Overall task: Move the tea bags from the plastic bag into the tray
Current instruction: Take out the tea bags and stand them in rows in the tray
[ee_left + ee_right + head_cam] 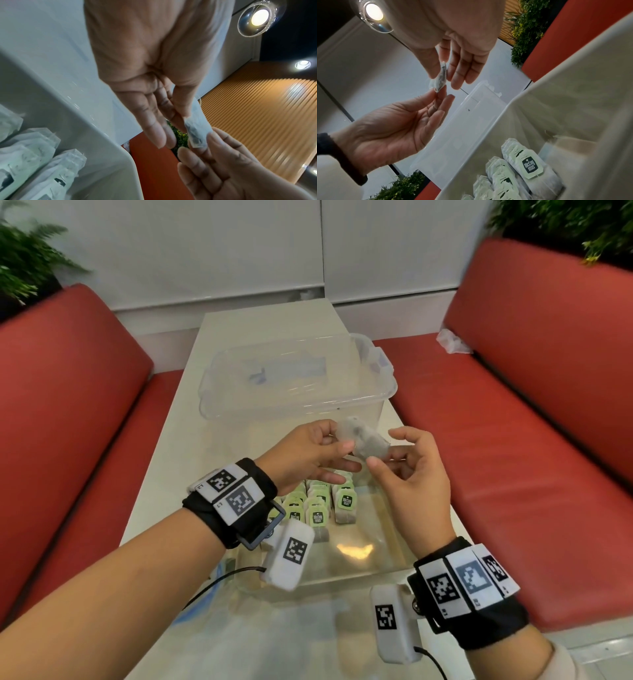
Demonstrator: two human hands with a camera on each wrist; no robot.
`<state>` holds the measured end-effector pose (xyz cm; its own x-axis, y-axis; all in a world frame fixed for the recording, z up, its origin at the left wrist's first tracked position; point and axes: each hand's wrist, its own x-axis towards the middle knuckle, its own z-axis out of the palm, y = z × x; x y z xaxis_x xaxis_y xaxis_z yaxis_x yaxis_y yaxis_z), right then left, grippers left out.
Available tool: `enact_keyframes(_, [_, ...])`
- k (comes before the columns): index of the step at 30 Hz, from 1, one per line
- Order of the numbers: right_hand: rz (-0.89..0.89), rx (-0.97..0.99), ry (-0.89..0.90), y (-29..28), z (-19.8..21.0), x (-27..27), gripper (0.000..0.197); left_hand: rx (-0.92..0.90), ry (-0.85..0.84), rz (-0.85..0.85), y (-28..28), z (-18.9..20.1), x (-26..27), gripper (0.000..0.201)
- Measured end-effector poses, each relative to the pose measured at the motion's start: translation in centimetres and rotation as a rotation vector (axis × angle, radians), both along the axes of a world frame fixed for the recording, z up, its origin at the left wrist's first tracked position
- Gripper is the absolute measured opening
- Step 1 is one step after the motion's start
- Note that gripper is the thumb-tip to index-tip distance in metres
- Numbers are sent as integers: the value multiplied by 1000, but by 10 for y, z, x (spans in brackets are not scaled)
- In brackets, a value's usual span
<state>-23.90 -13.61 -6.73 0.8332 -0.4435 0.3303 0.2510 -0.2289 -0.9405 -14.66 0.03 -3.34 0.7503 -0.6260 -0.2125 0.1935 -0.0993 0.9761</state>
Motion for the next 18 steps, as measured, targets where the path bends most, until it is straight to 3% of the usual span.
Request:
enact_keyframes(9, [-91,-58,-44,-3,0,2,27,70,-90,-2,-1,6,-4,4])
enact_keyframes(18, [-131,-108,-9,-2,0,5,28,202,-272,62,-6,15,-5,4])
